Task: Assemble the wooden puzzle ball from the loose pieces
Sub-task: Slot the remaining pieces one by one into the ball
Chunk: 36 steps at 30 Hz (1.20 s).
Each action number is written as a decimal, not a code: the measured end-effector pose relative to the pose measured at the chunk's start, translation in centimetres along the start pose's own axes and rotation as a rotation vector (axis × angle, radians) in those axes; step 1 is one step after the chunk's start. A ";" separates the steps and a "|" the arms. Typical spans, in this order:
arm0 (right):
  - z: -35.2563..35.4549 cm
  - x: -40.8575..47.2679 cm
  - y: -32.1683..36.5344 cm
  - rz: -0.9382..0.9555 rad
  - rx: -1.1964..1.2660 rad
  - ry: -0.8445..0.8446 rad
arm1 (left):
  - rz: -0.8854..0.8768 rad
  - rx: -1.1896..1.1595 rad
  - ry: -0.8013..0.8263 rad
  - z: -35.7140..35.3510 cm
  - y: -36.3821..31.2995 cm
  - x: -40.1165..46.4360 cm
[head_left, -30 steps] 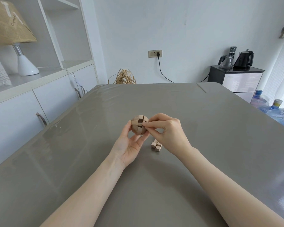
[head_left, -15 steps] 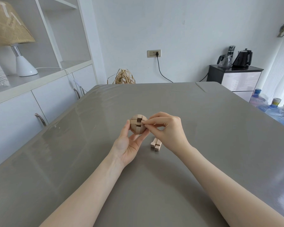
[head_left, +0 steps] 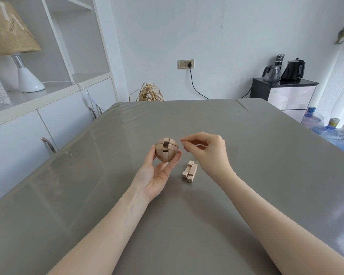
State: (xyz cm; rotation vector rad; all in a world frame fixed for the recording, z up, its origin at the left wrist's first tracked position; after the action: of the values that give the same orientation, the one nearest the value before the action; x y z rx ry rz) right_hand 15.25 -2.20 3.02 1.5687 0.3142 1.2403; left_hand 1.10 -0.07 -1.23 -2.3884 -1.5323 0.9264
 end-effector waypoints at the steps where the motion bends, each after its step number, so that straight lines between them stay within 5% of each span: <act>1: 0.2 0.3 -0.2 -0.034 -0.013 -0.013 | 0.007 -0.018 -0.003 0.0 0.0 0.0; 9: 1.0 0.9 -3.5 -0.277 -0.303 0.174 | 0.048 -0.095 0.020 -0.2 -0.1 0.0; 21: -1.1 -1.2 -3.0 -0.058 -0.585 0.538 | 0.051 -0.102 0.042 -0.2 -0.1 -0.1; 36: -1.2 -1.2 -3.0 0.001 -0.540 0.457 | 0.026 -0.036 0.035 -0.1 0.0 0.1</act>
State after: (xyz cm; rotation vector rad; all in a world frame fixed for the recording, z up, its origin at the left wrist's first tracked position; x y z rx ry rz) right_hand 14.93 -1.20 -0.20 0.8207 0.2382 1.5263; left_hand 1.15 0.03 -1.16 -2.4415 -1.5220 0.8645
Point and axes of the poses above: each hand's wrist, its own x-axis towards the middle knuckle, its own z-axis out of the back of the hand, y = z × x, the point moved 4 cm from there along x, towards the middle knuckle, and after that the axes turned 13 degrees about -y, right-handed, at the moved point
